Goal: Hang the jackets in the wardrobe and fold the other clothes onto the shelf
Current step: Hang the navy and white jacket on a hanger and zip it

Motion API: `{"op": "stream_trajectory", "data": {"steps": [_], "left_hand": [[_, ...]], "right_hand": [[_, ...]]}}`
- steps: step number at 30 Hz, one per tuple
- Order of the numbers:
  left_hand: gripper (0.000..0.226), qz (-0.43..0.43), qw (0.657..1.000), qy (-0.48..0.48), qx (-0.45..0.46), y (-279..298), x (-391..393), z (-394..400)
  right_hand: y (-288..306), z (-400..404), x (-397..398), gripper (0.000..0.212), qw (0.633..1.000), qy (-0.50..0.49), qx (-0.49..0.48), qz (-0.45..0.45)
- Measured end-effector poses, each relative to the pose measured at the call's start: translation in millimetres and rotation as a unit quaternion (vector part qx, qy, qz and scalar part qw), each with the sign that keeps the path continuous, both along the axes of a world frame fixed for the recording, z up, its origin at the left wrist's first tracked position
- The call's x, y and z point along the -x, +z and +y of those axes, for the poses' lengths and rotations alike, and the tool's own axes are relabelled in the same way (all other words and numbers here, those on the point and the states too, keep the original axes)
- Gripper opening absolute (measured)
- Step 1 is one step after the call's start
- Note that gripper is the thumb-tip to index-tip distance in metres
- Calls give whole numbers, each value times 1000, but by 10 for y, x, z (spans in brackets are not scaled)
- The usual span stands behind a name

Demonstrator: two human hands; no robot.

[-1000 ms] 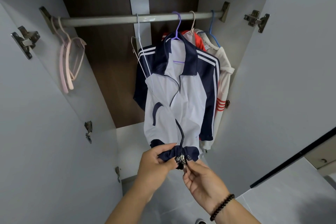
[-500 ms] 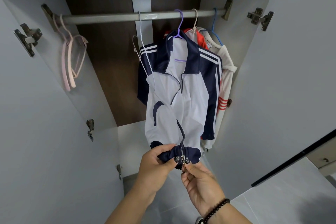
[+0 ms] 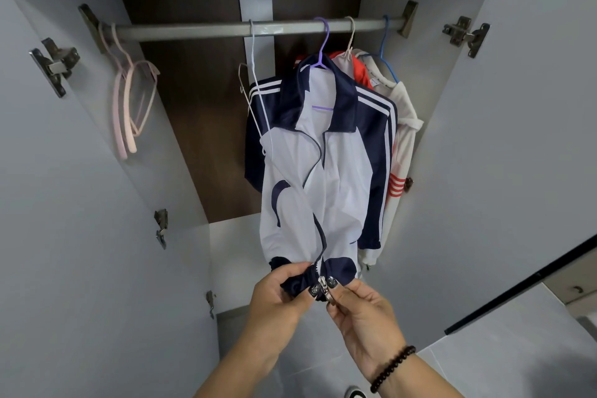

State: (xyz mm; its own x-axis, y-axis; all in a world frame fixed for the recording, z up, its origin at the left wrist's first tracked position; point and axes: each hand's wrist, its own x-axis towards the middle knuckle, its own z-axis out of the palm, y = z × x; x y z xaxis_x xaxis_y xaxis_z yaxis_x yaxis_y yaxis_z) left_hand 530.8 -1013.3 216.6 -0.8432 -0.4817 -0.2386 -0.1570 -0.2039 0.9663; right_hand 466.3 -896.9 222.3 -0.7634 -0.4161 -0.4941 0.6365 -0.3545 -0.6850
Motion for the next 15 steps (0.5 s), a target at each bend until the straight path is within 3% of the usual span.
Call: {"op": "stream_trajectory", "data": {"steps": [5,11,15], "left_hand": [[42,-14,1000,-14,22,10,17,-19],[52,-29,997,-36,65,-22,33,-68],[56,-45,991,-62,107,-60,8,-141]], "right_hand": [[19,8,-10,10,999,18,12,-41],[35,30,16,40,965,186,-147,-114],[24,77,56,35,957,207,-166,-117]]}}
